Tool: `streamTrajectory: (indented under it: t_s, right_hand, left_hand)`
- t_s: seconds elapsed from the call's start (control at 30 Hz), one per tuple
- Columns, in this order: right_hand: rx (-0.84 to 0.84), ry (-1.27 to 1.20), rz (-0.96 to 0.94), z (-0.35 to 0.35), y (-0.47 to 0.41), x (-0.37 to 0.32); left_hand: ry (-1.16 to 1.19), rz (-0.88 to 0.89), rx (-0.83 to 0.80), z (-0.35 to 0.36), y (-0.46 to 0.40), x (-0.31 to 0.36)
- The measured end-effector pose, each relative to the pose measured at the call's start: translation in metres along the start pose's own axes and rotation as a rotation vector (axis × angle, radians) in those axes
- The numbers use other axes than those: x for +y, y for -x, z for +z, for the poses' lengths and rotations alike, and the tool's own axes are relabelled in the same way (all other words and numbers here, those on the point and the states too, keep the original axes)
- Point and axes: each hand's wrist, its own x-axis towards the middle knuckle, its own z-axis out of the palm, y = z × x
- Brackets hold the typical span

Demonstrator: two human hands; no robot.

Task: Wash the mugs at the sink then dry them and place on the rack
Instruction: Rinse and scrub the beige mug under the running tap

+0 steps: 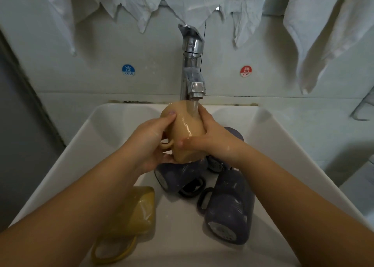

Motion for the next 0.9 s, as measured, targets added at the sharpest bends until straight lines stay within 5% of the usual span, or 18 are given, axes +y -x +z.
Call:
streamTrajectory:
  t_s: [0.23, 0.47, 0.7, 0.9]
  right_hand:
    - [0.159, 0.019, -0.072, 0.014, 0.002, -0.002]
    - [-0.056, -0.577, 0.21, -0.003, 0.011, -0.002]
    - [0.15, -0.098, -0.03, 0.011, 0.008, -0.003]
    - [0.126, -0.288, 0.293, 0.011, -0.003, -0.008]
  left_hand:
    - [0.0, 0.04, 0.028, 0.001, -0.001, -0.002]
    - [0.082, -0.047, -0.02, -0.002, 0.0, -0.001]
    - [-0.332, 0.144, 0.138, -0.004, -0.006, 0.001]
    - [-0.341, 0.118, 0.092, -0.001, -0.007, -0.008]
